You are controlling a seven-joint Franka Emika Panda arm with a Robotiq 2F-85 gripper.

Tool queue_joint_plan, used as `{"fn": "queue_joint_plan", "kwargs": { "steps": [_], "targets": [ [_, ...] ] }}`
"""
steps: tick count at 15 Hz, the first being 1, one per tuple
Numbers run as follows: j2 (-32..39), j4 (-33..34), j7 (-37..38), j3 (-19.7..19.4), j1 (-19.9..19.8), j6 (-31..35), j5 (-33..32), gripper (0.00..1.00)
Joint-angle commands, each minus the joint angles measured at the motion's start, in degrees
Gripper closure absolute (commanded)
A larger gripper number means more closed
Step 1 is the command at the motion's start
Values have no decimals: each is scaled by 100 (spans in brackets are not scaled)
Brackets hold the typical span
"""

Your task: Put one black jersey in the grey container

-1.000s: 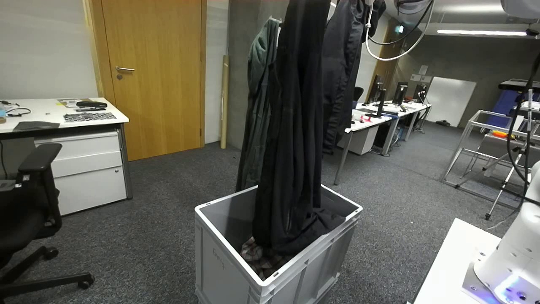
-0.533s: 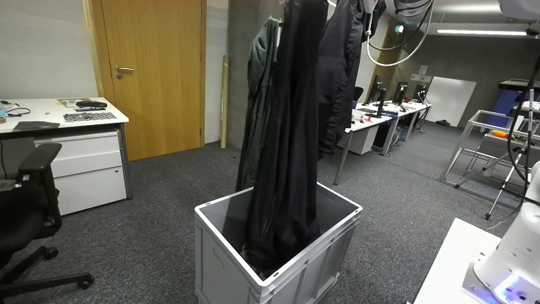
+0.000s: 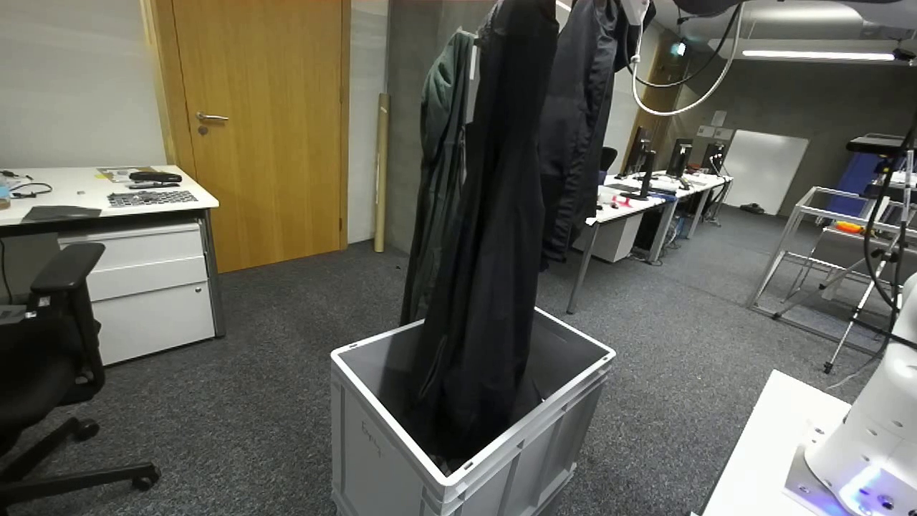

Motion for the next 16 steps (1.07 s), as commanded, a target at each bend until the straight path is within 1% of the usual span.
{"fn": "queue_joint_plan", "kwargs": {
  "steps": [1, 7, 8, 16],
  "targets": [
    [-276, -34, 268, 19, 0, -430, -326, 100],
    [-428, -43, 129, 111, 36, -1291, -227, 100],
    [-438, -18, 74, 400, -245, -1435, -161, 100],
    [-512, 56, 6, 692, -369, -2402, -30, 100]
  ]
}}
